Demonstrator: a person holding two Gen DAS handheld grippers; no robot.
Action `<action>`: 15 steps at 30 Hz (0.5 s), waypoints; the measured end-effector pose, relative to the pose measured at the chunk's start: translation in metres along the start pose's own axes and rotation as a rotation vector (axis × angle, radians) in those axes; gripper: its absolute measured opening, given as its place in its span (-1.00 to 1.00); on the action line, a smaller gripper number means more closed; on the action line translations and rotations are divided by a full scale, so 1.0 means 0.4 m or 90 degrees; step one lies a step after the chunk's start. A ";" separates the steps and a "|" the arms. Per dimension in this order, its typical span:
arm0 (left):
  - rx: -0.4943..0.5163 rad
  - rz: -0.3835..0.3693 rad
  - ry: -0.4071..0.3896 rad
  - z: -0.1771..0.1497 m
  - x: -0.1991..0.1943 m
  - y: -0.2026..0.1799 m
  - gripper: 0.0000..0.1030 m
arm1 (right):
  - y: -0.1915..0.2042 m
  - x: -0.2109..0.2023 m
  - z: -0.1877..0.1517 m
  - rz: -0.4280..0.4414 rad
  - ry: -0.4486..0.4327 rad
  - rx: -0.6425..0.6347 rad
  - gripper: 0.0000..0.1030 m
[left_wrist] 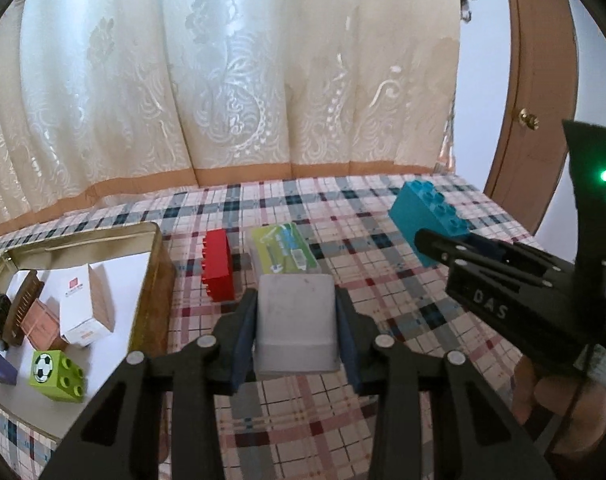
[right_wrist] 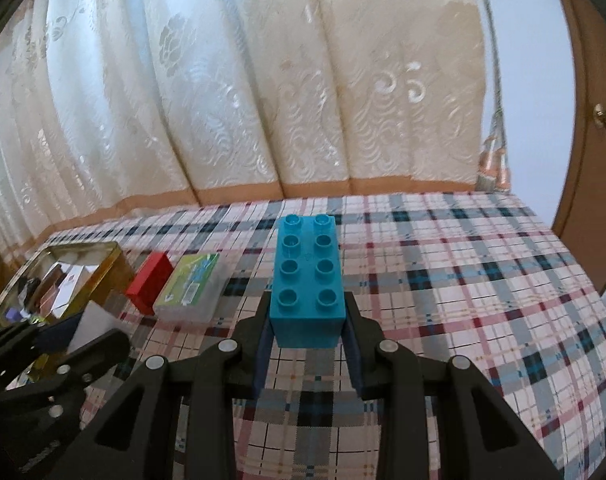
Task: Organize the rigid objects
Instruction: 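Lift and carry the white block and blue brick over the tray with both tools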
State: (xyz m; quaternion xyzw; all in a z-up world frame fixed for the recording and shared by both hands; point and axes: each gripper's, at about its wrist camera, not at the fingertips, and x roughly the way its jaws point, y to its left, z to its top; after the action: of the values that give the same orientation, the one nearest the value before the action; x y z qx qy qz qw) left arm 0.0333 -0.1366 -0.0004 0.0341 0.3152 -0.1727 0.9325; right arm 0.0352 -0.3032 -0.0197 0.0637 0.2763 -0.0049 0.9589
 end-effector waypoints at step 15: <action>0.014 0.013 -0.037 -0.020 -0.068 0.079 -0.29 | 0.101 -0.092 -0.044 -0.049 -0.066 -0.011 -0.34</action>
State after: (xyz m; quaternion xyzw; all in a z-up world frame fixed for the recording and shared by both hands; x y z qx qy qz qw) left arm 0.0196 -0.0975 0.0081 0.0423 0.2860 -0.1675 0.9425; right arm -0.0034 -0.2619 -0.0099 0.0440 0.2283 -0.0428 0.9717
